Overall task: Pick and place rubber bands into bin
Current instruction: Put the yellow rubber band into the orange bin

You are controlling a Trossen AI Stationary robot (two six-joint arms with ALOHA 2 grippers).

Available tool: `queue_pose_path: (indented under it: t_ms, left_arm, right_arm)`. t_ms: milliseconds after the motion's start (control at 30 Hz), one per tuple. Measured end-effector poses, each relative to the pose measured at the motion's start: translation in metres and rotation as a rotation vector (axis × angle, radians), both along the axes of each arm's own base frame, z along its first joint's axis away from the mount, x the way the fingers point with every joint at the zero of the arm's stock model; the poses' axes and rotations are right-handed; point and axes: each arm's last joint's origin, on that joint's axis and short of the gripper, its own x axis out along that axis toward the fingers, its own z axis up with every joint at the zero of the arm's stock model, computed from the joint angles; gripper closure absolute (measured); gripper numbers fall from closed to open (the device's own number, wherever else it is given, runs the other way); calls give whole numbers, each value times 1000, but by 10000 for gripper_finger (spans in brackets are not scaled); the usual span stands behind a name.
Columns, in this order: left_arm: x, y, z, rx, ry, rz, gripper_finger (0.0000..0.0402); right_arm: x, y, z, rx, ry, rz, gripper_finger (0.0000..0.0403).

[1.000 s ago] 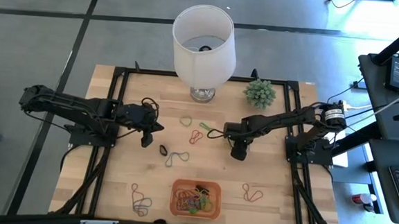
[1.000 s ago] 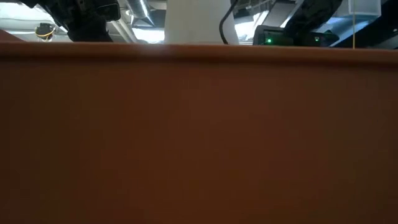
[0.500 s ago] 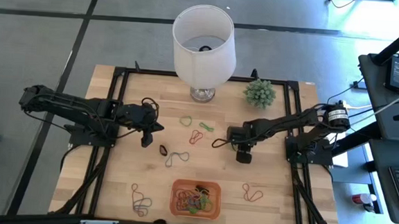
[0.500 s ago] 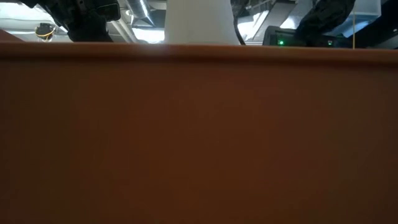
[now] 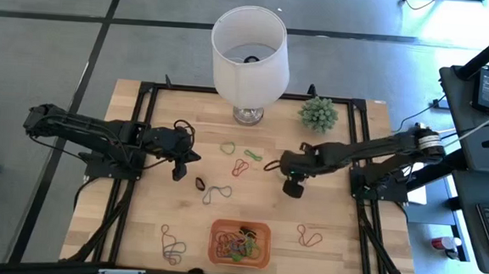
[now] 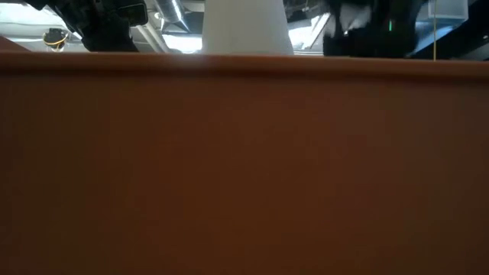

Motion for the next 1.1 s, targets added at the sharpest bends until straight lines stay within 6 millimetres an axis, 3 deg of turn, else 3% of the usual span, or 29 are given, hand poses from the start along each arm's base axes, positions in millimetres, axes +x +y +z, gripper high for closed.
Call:
queue_pose_path:
  t_ms: [267, 500, 667, 900, 1100]
  left_arm:
    - [0, 0, 0, 0, 0, 0, 396]
    - [0, 0, 0, 0, 0, 0, 399]
    - [0, 0, 0, 13, 2, -11, 397]
    - [0, 0, 0, 82, 9, -71, 398]
    - [0, -4, 0, 173, 13, -288, 400]
  right_arm:
    - [-7, 13, 81, -157, -174, -77, 401]
    - [-2, 33, 125, -140, -341, -63, 402]
    - [8, 56, 131, -96, -394, -26, 403]
    - [40, 103, 119, -23, -420, -9, 403]
    - [73, 147, 114, 34, -428, -15, 403]
